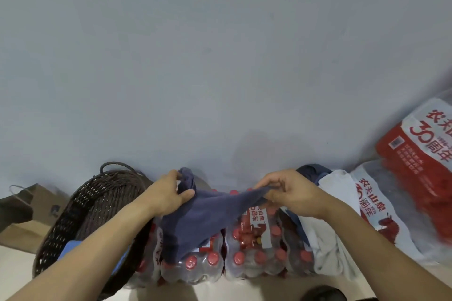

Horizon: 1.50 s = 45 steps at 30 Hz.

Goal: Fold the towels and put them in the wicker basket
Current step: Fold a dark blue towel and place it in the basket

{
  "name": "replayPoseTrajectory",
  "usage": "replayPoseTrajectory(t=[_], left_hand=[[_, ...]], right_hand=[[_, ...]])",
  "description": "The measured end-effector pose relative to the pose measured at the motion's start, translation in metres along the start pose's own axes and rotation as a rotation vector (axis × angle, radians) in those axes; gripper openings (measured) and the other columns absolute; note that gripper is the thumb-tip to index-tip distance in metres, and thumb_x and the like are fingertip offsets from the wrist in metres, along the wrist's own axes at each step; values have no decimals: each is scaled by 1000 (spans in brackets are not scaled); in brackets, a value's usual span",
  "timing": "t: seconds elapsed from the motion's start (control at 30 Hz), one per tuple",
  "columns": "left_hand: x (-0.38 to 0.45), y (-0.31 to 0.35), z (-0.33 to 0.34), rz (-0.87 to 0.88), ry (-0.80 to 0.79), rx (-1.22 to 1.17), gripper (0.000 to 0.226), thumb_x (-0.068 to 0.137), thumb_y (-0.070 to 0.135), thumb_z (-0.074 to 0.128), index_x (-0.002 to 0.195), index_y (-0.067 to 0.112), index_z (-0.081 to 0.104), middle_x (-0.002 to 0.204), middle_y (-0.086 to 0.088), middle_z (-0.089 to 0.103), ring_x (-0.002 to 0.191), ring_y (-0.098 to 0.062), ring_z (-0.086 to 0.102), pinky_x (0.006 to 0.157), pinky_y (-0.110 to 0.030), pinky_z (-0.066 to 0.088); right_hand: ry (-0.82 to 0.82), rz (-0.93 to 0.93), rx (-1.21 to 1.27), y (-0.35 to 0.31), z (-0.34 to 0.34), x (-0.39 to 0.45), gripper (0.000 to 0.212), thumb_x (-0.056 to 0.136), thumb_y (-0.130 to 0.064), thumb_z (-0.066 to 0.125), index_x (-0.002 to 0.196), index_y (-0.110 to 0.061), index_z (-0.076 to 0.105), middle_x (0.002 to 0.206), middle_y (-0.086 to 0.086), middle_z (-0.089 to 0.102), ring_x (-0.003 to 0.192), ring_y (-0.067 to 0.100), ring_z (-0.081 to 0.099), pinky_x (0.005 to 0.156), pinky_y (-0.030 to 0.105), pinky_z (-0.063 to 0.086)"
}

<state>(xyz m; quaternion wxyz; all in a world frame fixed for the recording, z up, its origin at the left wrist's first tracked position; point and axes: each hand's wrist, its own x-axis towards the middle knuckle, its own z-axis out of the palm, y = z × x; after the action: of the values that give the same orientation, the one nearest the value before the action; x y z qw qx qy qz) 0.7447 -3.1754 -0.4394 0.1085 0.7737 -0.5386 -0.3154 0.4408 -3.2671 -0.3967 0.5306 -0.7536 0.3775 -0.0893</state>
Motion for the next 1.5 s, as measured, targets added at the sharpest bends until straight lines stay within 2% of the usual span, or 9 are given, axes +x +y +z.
replayPoseTrajectory(t=[0.1, 0.23, 0.37, 0.53, 0.73, 0.97, 1.13, 1.37, 1.5], left_hand=[[-12, 29, 7, 170, -2, -174, 53, 85, 50, 68, 127, 21, 53, 120, 6, 61, 105, -10, 62, 94, -27, 49], [-37, 81, 32, 312, -137, -475, 51, 77, 60, 70, 117, 31, 58, 107, 14, 70, 101, 4, 64, 86, -15, 51], [-36, 92, 44, 332, 70, -585, 14, 90, 32, 68, 95, 19, 66, 82, 7, 74, 75, -2, 68, 65, -18, 51], [-23, 79, 33, 241, 175, -785, 30, 95, 21, 62, 67, 9, 56, 53, 7, 49, 52, -8, 43, 51, -23, 36], [-17, 77, 19, 260, 216, -823, 35, 97, 25, 59, 66, 9, 54, 50, 12, 41, 51, -9, 37, 48, -23, 32], [-9, 60, -4, 236, 368, -787, 30, 98, 24, 57, 70, 14, 57, 50, 16, 49, 49, 0, 42, 46, -15, 34], [-10, 58, -11, 192, 379, -764, 25, 99, 26, 55, 79, 13, 63, 58, 5, 60, 55, -8, 53, 52, -21, 43], [-16, 69, -11, 144, 291, -897, 39, 101, 28, 51, 96, -9, 58, 84, -32, 61, 76, -26, 54, 79, -55, 51], [-16, 75, -8, 124, 209, -1071, 33, 102, 26, 47, 96, -3, 60, 81, -15, 66, 75, -24, 62, 73, -40, 56]], right_hand=[[102, -9, -72, -4, 11, 6, 18, 95, -15, 61, 91, -27, 74, 82, -12, 74, 71, -3, 67, 63, 13, 49], [120, -2, 96, -15, 30, 18, 10, 93, -18, 63, 91, -15, 72, 79, 10, 71, 67, 8, 62, 62, 23, 48], [219, -7, 314, -21, 41, 22, 14, 95, -21, 63, 83, -17, 68, 73, 4, 69, 67, 10, 61, 65, 26, 49], [116, 46, 437, -14, 42, 19, 18, 90, -29, 71, 98, -13, 67, 89, 3, 71, 81, 9, 65, 71, 20, 51], [-208, 122, -104, -3, 36, 12, 16, 91, -17, 69, 101, -4, 67, 99, 17, 72, 87, 23, 67, 86, 44, 55], [-108, 219, 112, -1, 7, 9, 17, 100, -18, 57, 86, -17, 65, 79, -10, 72, 73, 4, 66, 66, 22, 51], [144, 145, 292, -7, -1, 11, 35, 97, -36, 59, 96, -2, 70, 92, 6, 75, 84, 16, 68, 78, 29, 55], [-45, 106, 249, -17, -17, -1, 29, 79, -35, 79, 79, -8, 72, 82, 6, 74, 76, 19, 68, 65, 29, 50], [28, 27, 299, -19, -26, -9, 29, 73, -35, 83, 86, -10, 76, 90, 11, 76, 85, 22, 72, 72, 30, 54]])
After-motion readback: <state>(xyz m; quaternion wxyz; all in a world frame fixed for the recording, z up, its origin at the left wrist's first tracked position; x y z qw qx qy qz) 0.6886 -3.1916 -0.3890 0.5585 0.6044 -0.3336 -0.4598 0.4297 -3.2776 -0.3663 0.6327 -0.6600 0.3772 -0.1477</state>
